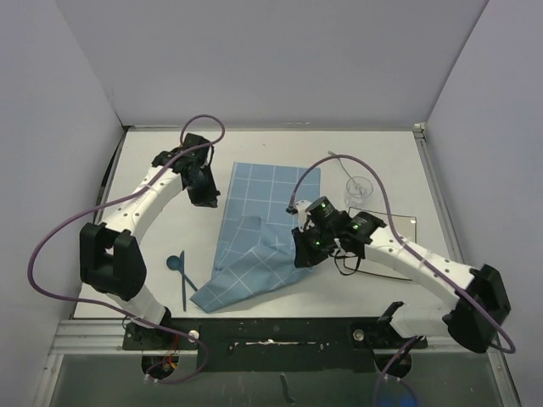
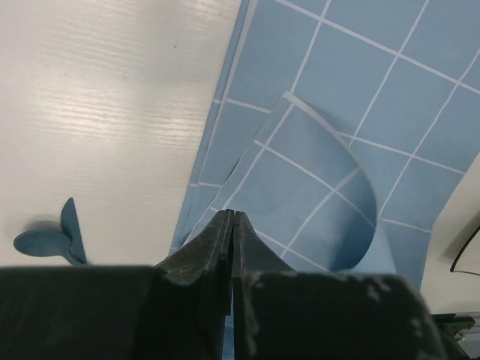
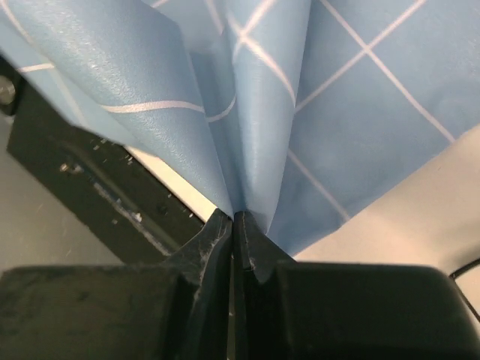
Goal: Set the dinner table for one person
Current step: Flatten out the napkin at the center of the board.
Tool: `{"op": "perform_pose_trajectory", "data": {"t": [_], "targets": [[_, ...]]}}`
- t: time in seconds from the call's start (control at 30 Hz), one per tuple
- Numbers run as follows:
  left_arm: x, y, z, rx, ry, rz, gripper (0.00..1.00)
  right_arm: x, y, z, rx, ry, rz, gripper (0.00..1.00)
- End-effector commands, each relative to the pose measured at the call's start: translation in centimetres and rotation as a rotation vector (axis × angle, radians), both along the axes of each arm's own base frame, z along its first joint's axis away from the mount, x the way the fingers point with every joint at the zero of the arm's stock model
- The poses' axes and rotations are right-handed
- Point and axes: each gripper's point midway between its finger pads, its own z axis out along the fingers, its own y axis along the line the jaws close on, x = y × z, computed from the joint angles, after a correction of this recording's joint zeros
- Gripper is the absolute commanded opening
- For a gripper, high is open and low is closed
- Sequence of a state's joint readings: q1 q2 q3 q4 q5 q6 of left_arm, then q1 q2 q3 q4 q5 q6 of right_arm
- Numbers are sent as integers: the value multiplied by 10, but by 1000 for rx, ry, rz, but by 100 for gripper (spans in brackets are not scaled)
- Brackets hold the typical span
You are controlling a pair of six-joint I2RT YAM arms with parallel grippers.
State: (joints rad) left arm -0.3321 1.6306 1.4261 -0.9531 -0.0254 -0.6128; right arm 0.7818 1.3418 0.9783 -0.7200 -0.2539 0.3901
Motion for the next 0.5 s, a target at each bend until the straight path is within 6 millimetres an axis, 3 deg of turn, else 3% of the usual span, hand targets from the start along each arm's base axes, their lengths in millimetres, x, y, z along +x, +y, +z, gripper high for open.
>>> {"op": "perform_pose_trajectory", "data": {"t": [0.0, 0.1, 0.17, 0.27, 0.33, 0.37, 0.47], "targets": [[26, -25, 0, -98, -46, -82, 0, -36, -14, 25, 80, -46, 75, 0], [31, -43, 2, -181, -51, -121, 0, -63, -24, 23, 121, -4, 104, 1], [33, -54, 0, -233, -47, -138, 0, -83, -29, 22, 162, 41, 122, 8], [33, -62, -7, -266, -29, -154, 0, -110, -38, 24, 239, 87, 136, 30], [31, -66, -14, -261, -9, -167, 0, -124, -41, 31, 296, 96, 146, 56], [29, -68, -16, -256, -4, -172, 0, -127, -45, 33, 302, 95, 137, 63], [23, -78, -17, -259, -12, -195, 0, -124, -55, 36, 287, 49, 85, 69]]}}
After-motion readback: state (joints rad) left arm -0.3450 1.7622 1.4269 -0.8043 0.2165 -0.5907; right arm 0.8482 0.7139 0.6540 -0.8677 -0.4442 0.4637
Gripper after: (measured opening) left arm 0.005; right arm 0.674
